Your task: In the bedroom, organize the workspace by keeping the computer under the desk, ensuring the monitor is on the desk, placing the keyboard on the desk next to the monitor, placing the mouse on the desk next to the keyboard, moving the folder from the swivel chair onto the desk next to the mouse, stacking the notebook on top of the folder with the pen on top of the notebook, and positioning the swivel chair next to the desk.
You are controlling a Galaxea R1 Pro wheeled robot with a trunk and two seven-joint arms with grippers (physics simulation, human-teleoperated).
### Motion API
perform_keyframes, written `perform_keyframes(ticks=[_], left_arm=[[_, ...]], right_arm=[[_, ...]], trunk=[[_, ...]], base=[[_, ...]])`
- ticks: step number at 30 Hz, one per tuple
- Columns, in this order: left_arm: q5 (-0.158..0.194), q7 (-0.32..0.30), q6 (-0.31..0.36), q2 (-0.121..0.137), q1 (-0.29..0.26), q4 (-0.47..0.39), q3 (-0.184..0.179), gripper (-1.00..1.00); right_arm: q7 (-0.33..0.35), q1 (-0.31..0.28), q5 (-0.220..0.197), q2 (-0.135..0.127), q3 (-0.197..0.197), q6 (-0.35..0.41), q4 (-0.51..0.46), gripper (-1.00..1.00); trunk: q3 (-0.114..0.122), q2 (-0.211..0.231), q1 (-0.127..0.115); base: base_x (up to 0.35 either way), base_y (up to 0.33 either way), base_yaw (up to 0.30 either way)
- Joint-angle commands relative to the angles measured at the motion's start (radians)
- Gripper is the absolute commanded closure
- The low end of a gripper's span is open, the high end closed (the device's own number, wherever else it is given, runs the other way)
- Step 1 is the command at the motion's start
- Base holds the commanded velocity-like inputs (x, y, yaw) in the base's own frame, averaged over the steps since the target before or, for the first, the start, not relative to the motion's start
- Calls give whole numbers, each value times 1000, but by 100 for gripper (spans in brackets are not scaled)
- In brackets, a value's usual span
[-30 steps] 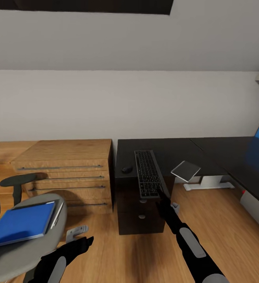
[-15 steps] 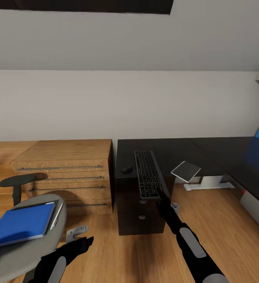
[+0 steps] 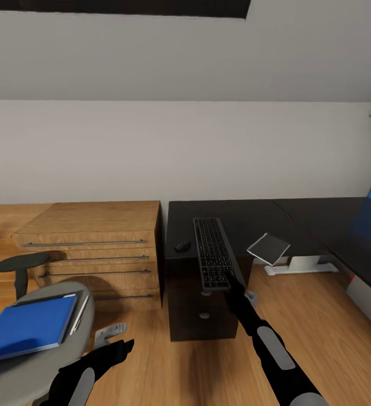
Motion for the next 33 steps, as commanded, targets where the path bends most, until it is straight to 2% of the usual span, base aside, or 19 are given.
perform_keyframes(ticks=[1, 7, 8, 16, 28, 33], left_arm=[[11, 9, 3, 0, -1, -1, -1, -100], [11, 9, 4, 0, 0, -1, -1, -100], [11, 9, 4, 0, 0, -1, -1, -100], [11, 9, 5, 0, 0, -1, -1, -100], [12, 11, 7, 0, 0, -2, -1, -100], [10, 14, 6, -2, 0, -3, -1, -100]], right_arm=[[2, -1, -10, 0, 0, 5, 0, -100], [2, -1, -10, -1, 0, 6, 0, -100], [2, -1, -10, -1, 0, 6, 0, 100], [2, -1, -10, 0, 1, 5, 0, 100], [8, -1, -10, -1, 3, 5, -11, 100], [7, -1, -11, -3, 3, 6, -46, 100]], trunk=[[-1, 0, 0], [-1, 0, 0], [-1, 0, 0], [-1, 0, 0], [37, 84, -46], [52, 119, -65]], base=[[79, 16, 0], [20, 4, 0], [3, 1, 0], [0, 0, 0], [0, 0, 0], [0, 0, 0]])
